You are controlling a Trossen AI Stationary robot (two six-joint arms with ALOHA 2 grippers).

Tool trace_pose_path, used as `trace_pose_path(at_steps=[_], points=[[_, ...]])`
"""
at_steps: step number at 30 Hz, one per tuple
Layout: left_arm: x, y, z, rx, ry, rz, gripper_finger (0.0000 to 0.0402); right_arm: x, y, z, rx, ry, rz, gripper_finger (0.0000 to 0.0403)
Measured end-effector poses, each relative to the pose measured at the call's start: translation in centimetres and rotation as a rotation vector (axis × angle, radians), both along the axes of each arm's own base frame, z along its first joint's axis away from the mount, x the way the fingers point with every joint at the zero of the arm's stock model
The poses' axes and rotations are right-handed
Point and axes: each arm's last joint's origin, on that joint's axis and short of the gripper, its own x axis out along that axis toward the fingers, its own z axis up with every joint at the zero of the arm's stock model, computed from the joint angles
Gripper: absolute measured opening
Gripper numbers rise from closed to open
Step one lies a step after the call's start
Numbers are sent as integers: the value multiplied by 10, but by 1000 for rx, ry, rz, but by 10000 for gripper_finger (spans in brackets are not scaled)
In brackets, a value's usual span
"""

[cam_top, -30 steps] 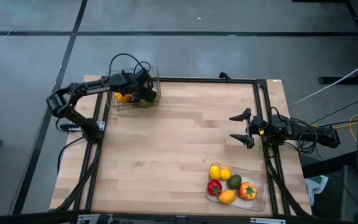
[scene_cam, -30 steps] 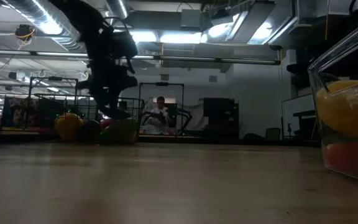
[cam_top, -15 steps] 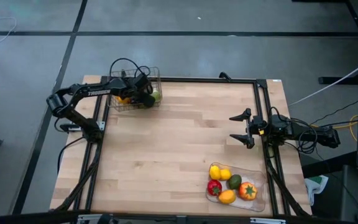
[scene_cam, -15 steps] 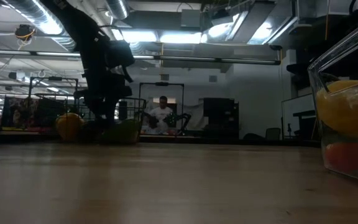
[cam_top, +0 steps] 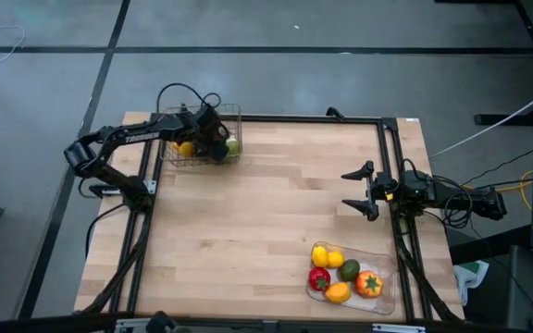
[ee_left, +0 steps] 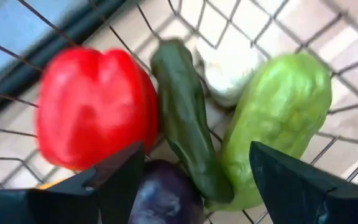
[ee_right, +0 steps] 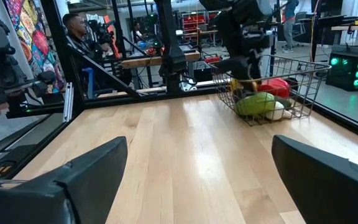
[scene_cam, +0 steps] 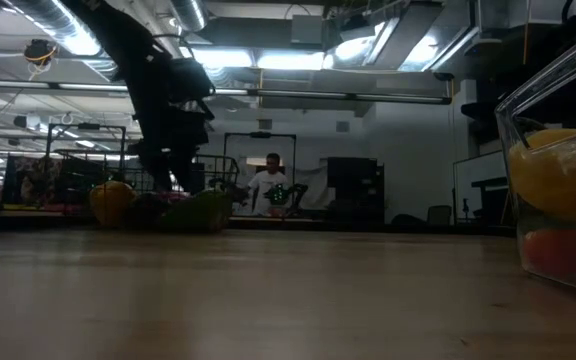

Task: Sort produce into baskets
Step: Return to Home Position

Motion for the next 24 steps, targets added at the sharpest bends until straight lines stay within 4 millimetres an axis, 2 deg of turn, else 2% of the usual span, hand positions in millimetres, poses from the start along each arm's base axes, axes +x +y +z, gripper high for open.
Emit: trace_pose_path(at_steps=[5, 10, 16, 18, 21, 24], points=[[-9, 1, 21, 71, -73, 9, 285, 0, 0, 0, 0, 0, 0, 397], [-22, -8, 51, 148, -182, 4, 284, 0, 0, 0, 0, 0, 0, 397], [-35, -28, 94, 231, -489, -104, 266, 0, 0, 0, 0, 1, 0, 397], [-36, -36, 103, 277, -614, -140, 255, 0, 0, 0, 0, 0, 1, 397], [-37, -48, 103, 322, -768, -166, 234, 0, 0, 0, 0, 0, 0, 397], [-38, -59, 88, 329, -854, -186, 206, 0, 0, 0, 0, 0, 0, 397]])
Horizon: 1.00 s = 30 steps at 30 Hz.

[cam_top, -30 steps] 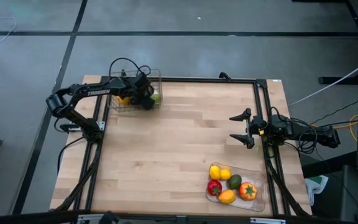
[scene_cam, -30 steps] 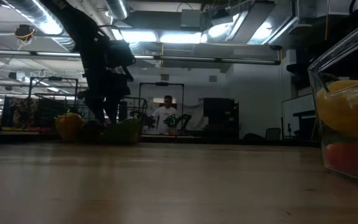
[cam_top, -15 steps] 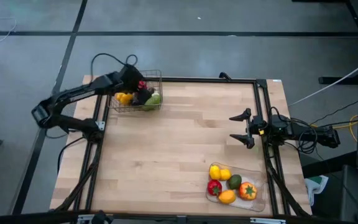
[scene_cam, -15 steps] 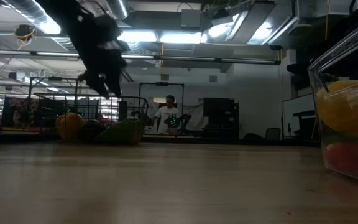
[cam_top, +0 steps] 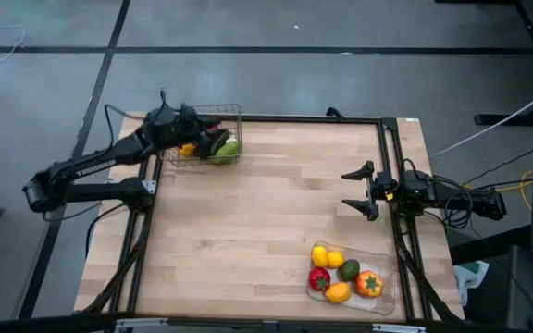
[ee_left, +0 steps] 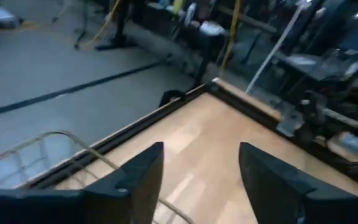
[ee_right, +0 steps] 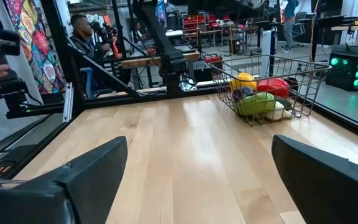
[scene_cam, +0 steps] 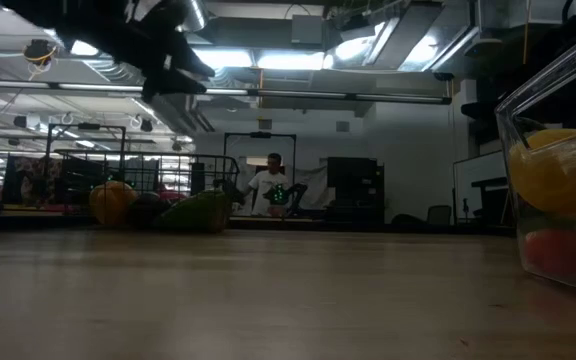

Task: Sort produce into baskets
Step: Return to Home Position

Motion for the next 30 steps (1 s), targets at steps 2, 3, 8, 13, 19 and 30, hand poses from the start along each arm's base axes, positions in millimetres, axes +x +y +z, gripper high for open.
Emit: trace_pose_path(at_steps=[2, 3, 8, 13, 19, 30], points=[[-1, -7, -10, 14, -47, -24, 186, 0, 0, 0, 0, 0, 0, 397], [-2, -11, -16, 23, -68, -37, 176, 0, 0, 0, 0, 0, 0, 397], [-7, -28, -38, 83, -172, -102, 117, 0, 0, 0, 0, 0, 0, 397], [-14, -45, -51, 164, -263, -171, 45, 0, 0, 0, 0, 0, 0, 397], [-23, -63, -63, 209, -310, -253, 8, 0, 0, 0, 0, 0, 0, 397], [-44, -85, -80, 329, -373, -350, 2, 0, 0, 0, 0, 0, 0, 397]])
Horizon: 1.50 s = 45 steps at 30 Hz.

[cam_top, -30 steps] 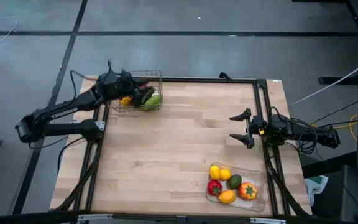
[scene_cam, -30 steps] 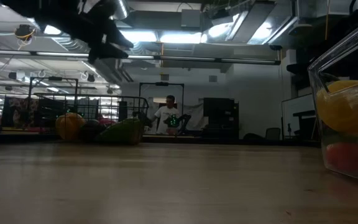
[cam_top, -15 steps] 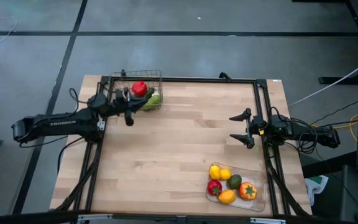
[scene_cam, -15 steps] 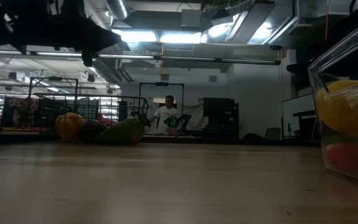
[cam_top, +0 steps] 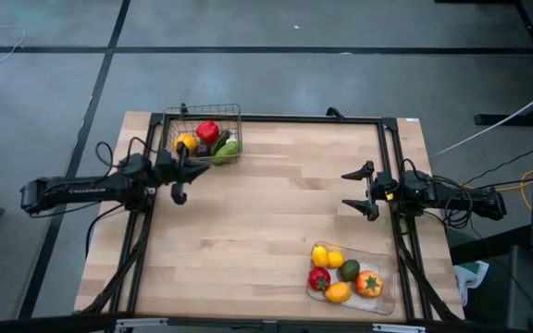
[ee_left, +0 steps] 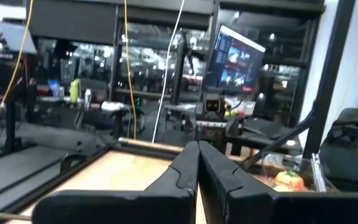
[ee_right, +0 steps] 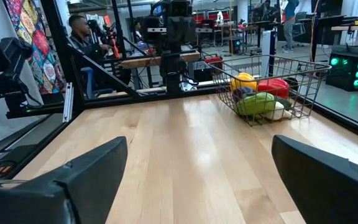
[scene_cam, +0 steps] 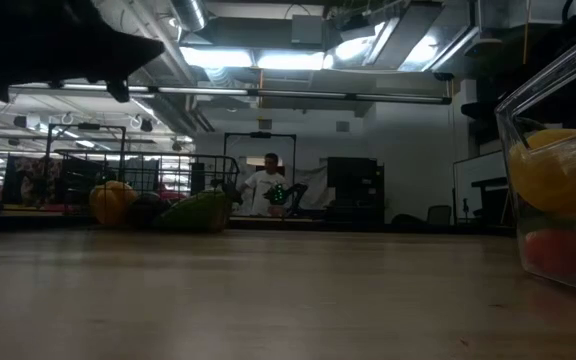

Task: Sort produce into baskets
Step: Return to Home Position

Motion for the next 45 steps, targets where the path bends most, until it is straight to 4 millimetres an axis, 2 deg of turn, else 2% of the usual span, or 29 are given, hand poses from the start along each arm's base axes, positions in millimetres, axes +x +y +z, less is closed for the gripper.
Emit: trace_pose_path(at_steps=[7, 30, 36, 45], points=[[-13, -4, -10, 12, -57, -1, 1, 0, 0, 0, 0, 0, 0, 397], [-33, -10, -7, 62, -114, 0, 0, 0, 0, 0, 0, 0, 0, 397], [-32, -9, -10, 55, -81, 0, 0, 0, 0, 0, 0, 0, 0, 397], [-29, -8, -27, -9, 97, -3, 0, 0, 0, 0, 0, -1, 0, 397]])
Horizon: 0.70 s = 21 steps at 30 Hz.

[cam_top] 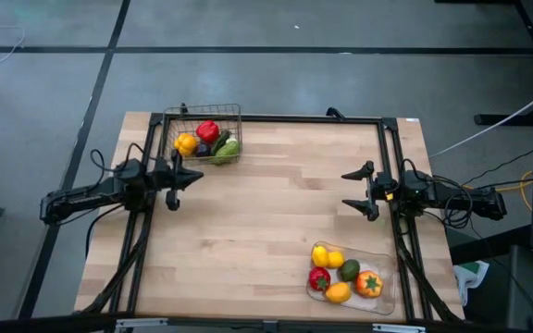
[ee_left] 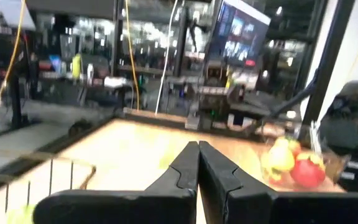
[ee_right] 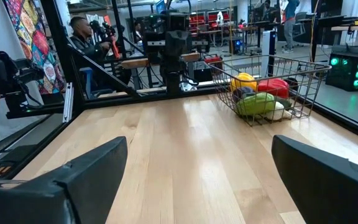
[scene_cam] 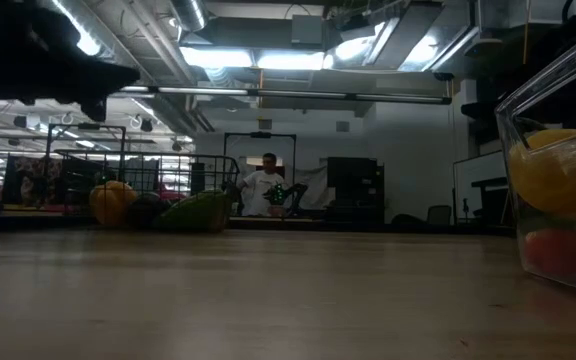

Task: Sort produce into baskets
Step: Return to Home Position

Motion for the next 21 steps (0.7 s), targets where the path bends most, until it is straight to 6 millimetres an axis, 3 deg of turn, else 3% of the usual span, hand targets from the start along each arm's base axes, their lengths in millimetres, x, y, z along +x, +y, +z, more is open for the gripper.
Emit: trace_pose_path(at_steps=[5, 21], points=[[1, 1, -8, -25, 80, 13, 0, 0, 0, 0, 0, 0, 0, 397], [1, 1, -9, -71, 81, 20, 13, 0, 0, 0, 0, 0, 0, 397]])
